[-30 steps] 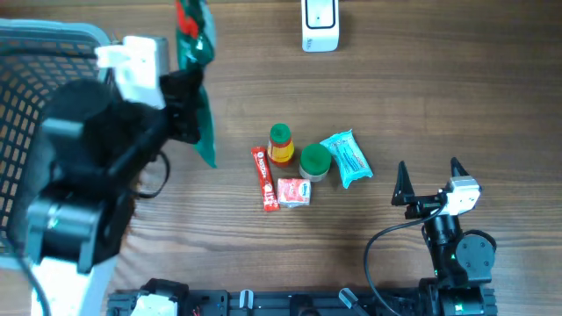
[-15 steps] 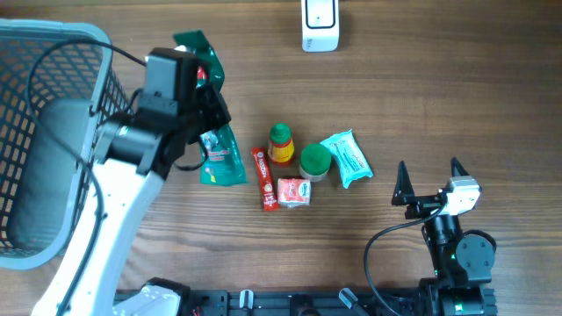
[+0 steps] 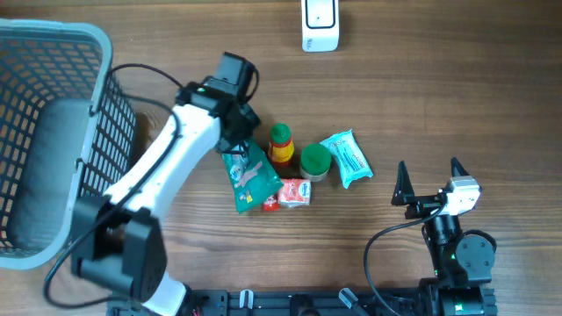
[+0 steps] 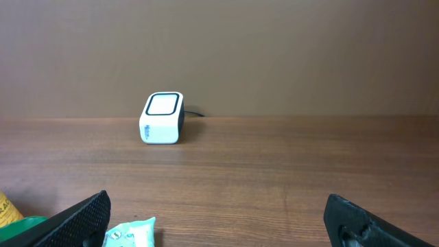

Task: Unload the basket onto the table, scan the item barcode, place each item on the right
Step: 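Carry the 3M gloves pack with the left gripper and lay it left of the bottle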

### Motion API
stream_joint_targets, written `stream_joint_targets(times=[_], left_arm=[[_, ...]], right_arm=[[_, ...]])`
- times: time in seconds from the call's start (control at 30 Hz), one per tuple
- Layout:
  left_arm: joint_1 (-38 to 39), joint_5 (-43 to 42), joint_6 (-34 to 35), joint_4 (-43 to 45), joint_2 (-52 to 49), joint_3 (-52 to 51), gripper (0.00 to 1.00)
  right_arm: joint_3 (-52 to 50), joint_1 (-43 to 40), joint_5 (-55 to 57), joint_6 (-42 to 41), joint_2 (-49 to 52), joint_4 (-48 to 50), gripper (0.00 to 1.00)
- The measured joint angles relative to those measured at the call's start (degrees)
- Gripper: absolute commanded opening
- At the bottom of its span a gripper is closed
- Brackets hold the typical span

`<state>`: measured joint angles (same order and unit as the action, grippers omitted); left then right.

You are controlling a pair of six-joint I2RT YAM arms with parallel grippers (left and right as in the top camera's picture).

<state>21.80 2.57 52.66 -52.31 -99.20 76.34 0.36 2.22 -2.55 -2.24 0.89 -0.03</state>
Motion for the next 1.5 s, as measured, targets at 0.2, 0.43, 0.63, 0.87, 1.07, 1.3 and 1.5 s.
stream_joint_targets(times=[0.2,0.43,0.63,0.87,1.07,1.3,1.5], left_arm=[[2.8,0.0,0.0,0.9,-2.8,-0.2,0.41],[2.2,0.7,0.1,2.0,-2.4,-0.2,0.8],[1.7,1.9,-2.7,5.8,1.4,-0.3,1.0],[1.7,8.5,-6.2,17.2,12.9,-0.4,1.0],[1.7,13.0,-15.4,36.5,23.7,-0.3,1.0],[1.7,14.3,-36.5,42.1,33.0,-0.2,1.0],[1.7,14.4,-47.8,39.6,39.7,-0.2,1.0]], right_arm=[[0.0,0.0,0.0,0.0,0.0,0.0,1.0],[0.0,0.0,0.0,0.0,0.0,0.0,1.0],[0.0,0.0,0.0,0.0,0.0,0.0,1.0],[0.0,0.0,0.0,0.0,0.0,0.0,1.0],[0.0,0.0,0.0,0.0,0.0,0.0,1.0],[0.0,0.0,0.0,0.0,0.0,0.0,1.0],[0.0,0.0,0.0,0.0,0.0,0.0,1.0]])
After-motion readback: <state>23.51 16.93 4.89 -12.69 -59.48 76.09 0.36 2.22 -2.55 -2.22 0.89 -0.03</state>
